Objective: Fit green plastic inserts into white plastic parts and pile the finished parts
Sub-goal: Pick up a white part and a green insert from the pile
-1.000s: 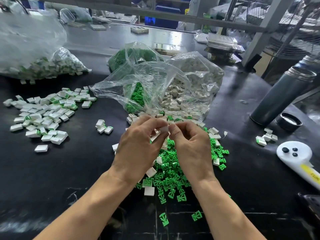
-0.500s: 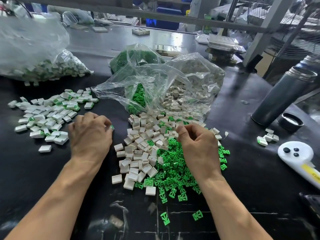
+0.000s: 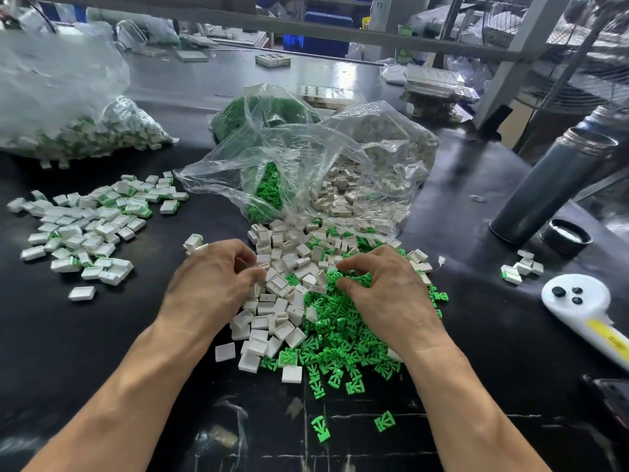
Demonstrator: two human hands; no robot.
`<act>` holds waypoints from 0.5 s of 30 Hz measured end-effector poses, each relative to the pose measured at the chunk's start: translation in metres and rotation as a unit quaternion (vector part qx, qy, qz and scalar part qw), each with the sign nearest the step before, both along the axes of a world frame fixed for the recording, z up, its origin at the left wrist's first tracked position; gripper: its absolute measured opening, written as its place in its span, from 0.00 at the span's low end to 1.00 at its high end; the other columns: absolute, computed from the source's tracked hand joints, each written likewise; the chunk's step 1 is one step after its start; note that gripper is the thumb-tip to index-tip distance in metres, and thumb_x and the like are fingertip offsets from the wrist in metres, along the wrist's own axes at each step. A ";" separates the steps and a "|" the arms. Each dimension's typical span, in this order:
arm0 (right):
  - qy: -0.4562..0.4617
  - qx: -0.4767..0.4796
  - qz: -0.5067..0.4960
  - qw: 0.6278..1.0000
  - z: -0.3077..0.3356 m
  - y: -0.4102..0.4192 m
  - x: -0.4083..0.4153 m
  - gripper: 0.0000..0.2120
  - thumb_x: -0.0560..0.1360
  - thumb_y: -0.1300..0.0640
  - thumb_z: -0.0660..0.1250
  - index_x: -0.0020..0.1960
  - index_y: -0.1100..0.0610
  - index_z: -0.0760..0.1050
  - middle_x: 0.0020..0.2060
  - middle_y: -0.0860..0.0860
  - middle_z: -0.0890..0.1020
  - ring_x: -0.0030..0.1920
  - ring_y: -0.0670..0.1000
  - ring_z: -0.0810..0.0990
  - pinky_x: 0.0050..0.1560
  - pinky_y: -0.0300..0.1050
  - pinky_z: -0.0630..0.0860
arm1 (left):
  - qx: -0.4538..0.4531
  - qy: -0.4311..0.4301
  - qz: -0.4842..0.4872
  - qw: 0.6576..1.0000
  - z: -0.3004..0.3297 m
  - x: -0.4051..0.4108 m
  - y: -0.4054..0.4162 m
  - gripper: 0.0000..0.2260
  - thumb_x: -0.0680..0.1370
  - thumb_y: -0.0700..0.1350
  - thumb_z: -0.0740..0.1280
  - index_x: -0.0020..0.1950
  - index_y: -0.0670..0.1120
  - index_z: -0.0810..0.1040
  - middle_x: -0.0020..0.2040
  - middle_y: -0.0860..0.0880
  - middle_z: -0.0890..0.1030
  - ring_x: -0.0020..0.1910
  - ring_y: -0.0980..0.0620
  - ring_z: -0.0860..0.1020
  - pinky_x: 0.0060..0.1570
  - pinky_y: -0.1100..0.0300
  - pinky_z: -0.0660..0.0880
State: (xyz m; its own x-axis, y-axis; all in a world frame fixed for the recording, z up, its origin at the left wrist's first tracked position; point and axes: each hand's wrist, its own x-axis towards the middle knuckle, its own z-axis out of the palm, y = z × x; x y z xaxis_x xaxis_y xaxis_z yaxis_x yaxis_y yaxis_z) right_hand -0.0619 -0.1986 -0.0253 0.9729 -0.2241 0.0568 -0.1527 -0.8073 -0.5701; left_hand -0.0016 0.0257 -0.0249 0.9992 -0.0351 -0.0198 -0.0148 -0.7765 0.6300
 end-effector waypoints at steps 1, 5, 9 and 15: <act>0.001 -0.010 0.004 1.000 -0.002 0.002 0.001 0.13 0.77 0.42 0.73 0.61 0.37 0.80 0.49 0.37 0.71 0.56 0.45 0.72 0.63 0.45 0.69 | -0.006 0.003 -0.001 1.000 0.000 0.000 -0.001 0.07 0.75 0.55 0.76 0.48 0.57 0.80 0.41 0.61 0.83 0.36 0.62 0.82 0.51 0.52 0.83; -0.005 -0.033 -0.006 0.999 -0.004 0.005 0.005 0.11 0.77 0.43 0.73 0.59 0.38 0.81 0.46 0.37 0.70 0.55 0.45 0.71 0.59 0.43 0.67 | -0.038 0.007 -0.001 0.999 -0.002 -0.001 -0.002 0.06 0.76 0.51 0.76 0.47 0.58 0.80 0.41 0.60 0.83 0.32 0.63 0.82 0.46 0.54 0.84; -0.020 -0.031 -0.012 0.999 -0.004 0.006 0.004 0.07 0.77 0.45 0.74 0.54 0.39 0.80 0.47 0.37 0.71 0.54 0.46 0.73 0.58 0.42 0.67 | -0.066 0.004 -0.002 0.998 -0.005 0.001 -0.003 0.06 0.77 0.48 0.76 0.46 0.57 0.81 0.41 0.59 0.84 0.39 0.59 0.83 0.46 0.54 0.83; -0.071 -0.017 -0.025 0.997 -0.005 0.009 0.004 0.06 0.77 0.50 0.74 0.48 0.43 0.77 0.45 0.38 0.75 0.51 0.44 0.74 0.55 0.41 0.67 | -0.050 -0.053 -0.016 0.997 -0.007 0.000 -0.005 0.03 0.79 0.48 0.72 0.47 0.57 0.81 0.42 0.59 0.80 0.39 0.63 0.78 0.41 0.61 0.78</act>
